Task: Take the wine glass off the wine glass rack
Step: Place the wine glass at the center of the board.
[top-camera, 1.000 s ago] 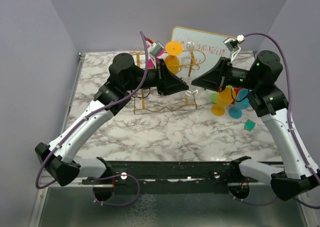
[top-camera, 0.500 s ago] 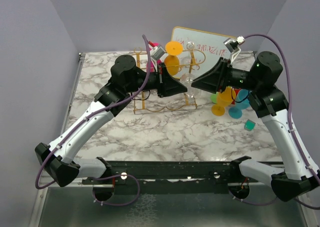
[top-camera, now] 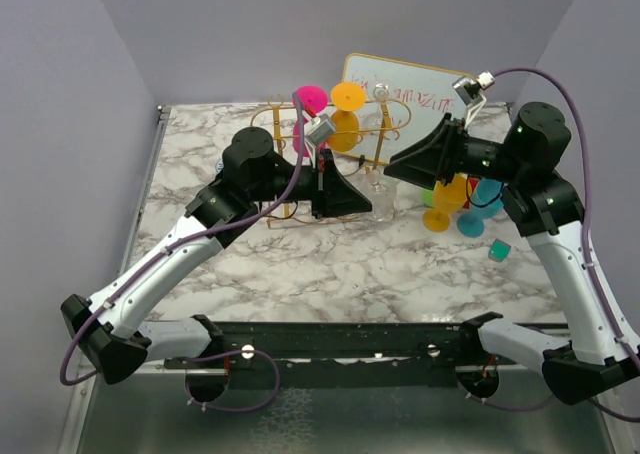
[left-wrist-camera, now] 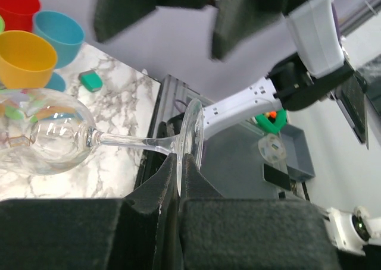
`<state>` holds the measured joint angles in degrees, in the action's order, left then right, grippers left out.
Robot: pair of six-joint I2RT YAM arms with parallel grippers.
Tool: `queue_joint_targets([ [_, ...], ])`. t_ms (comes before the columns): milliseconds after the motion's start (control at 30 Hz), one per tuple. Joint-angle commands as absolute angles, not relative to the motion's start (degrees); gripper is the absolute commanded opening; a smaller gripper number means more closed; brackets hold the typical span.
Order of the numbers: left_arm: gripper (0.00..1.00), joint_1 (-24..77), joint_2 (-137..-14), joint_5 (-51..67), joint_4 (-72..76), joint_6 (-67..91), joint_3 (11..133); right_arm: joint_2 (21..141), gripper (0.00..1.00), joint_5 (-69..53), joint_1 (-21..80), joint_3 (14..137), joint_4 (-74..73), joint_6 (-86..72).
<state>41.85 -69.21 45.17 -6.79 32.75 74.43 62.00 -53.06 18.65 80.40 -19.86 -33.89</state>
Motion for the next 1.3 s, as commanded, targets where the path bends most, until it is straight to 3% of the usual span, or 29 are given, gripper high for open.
queue_joint_targets([
  [0,0.00,45.4,-66.4,47.3,-4.7,27.6,73.1,64.7,0.69,-48.1,16.3,84.6,-27.2,-31.0],
  [100,0.00,47.7,-65.0,45.7,-4.8,22.1,71.7,64.9,0.69,-47.9,10.6,82.9,-27.5,-31.2],
  [333,0.00,52.0,-65.0,49.8,-4.8,15.2,70.2,64.2,0.69,-62.9,-1.6,78.4,-21.9,-34.9],
  [500,0.00,53.2,-62.2,50.5,-4.9,9.0,67.8,62.9,0.73,-69.3,-1.8,71.3,-12.0,-41.9],
  [600,0.00,53.2,-58.7,49.9,-5.5,3.9,64.5,61.0,0.77,-73.2,-1.8,65.3,5.0,-51.7],
  [800,0.00,53.2,-55.4,51.7,-5.4,-1.9,63.3,60.8,0.83,-71.4,-1.7,66.5,-7.7,-42.4],
  [1100,0.00,53.2,-55.3,55.7,-5.5,-5.9,63.7,59.4,0.83,-80.3,2.0,55.2,16.8,-58.2],
  [1267,0.00,53.2,-54.3,55.2,-6.1,-8.7,63.3,60.2,0.76,-82.1,5.1,55.3,15.0,-56.8],
])
